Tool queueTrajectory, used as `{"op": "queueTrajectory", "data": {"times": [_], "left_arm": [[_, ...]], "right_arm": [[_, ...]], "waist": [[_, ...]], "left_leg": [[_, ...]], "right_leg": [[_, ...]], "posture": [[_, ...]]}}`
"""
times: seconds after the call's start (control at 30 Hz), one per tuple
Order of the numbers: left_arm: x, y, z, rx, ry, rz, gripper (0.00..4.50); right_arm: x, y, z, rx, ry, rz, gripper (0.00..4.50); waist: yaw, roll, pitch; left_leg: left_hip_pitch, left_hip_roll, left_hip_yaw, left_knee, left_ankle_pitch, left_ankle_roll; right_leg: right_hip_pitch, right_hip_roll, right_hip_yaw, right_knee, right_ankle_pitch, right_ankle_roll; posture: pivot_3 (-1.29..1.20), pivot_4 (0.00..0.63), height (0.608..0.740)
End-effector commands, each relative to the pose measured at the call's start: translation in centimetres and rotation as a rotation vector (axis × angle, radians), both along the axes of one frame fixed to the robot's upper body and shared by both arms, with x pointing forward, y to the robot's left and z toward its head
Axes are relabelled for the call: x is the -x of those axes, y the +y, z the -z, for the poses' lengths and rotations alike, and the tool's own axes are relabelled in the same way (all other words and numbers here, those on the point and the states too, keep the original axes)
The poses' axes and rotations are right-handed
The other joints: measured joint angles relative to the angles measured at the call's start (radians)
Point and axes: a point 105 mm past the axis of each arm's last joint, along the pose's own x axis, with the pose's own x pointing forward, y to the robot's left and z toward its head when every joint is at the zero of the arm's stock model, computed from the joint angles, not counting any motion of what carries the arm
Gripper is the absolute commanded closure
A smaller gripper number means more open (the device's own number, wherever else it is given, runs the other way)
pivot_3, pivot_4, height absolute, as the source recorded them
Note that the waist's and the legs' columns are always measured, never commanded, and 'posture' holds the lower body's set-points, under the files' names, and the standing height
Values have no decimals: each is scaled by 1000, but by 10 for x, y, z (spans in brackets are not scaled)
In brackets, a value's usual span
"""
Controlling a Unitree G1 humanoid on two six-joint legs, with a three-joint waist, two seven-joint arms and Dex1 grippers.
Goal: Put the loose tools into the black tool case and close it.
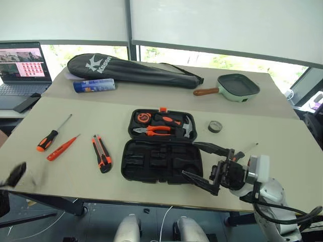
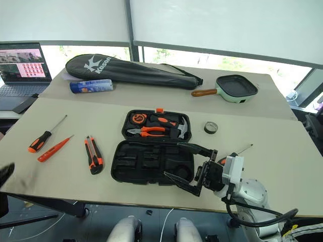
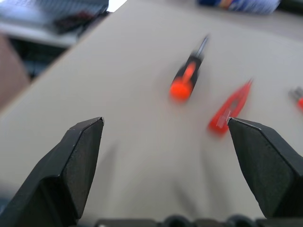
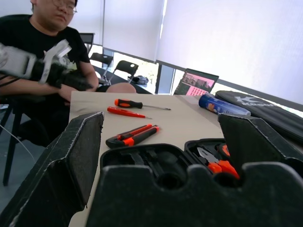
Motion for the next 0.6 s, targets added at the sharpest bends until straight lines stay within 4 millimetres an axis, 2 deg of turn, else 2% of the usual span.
{"op": "queueTrajectory", "data": {"times": [0.03, 0.07, 0.27, 0.4, 0.5, 0.6], "left_arm": [[-37, -5, -4, -18, 142, 48, 0], [-46, -6, -7, -22, 169, 67, 0], [-84, 13, 11, -55, 309, 33, 0], [-102, 11, 19, -30, 339, 70, 0], [-108, 11, 28, -14, 380, 89, 0], [-110, 9, 35, 17, 393, 113, 687]], "right_arm": [[-12, -3, -19, -67, -5, 49, 24], [-14, -2, -22, -67, -3, 47, 24], [-19, 8, -21, -9, 25, 23, 24], [-17, 13, -21, 18, 20, 5, 24], [-16, 17, -22, 38, 15, -3, 24], [-19, 18, -26, 48, 29, 8, 0]], "waist": [[-5, 1, 1], [-9, 1, 1], [-27, 2, 2], [-22, 2, 2], [-19, 2, 2], [-19, 2, 2]], "left_leg": [[0, -1, 0, 0, 0, 0], [0, -1, 0, 0, 0, 0], [-3, -1, 1, -2, 0, -1], [-8, -1, 1, -2, 0, -2], [-10, -1, 1, -1, 0, -2], [-9, -2, 1, -1, 0, -2]], "right_leg": [[0, 0, 1, 0, 0, 0], [0, 1, 1, 1, 0, 0], [-2, 2, 1, 2, 0, 0], [-6, 5, 0, 2, 0, 0], [-5, 4, 0, 2, 0, 0], [-4, 4, 0, 2, 0, 0]], "posture": [[0, 150, 740], [0, 150, 740], [0, 150, 740], [0, 150, 740], [0, 150, 740], [0, 150, 740]]}}
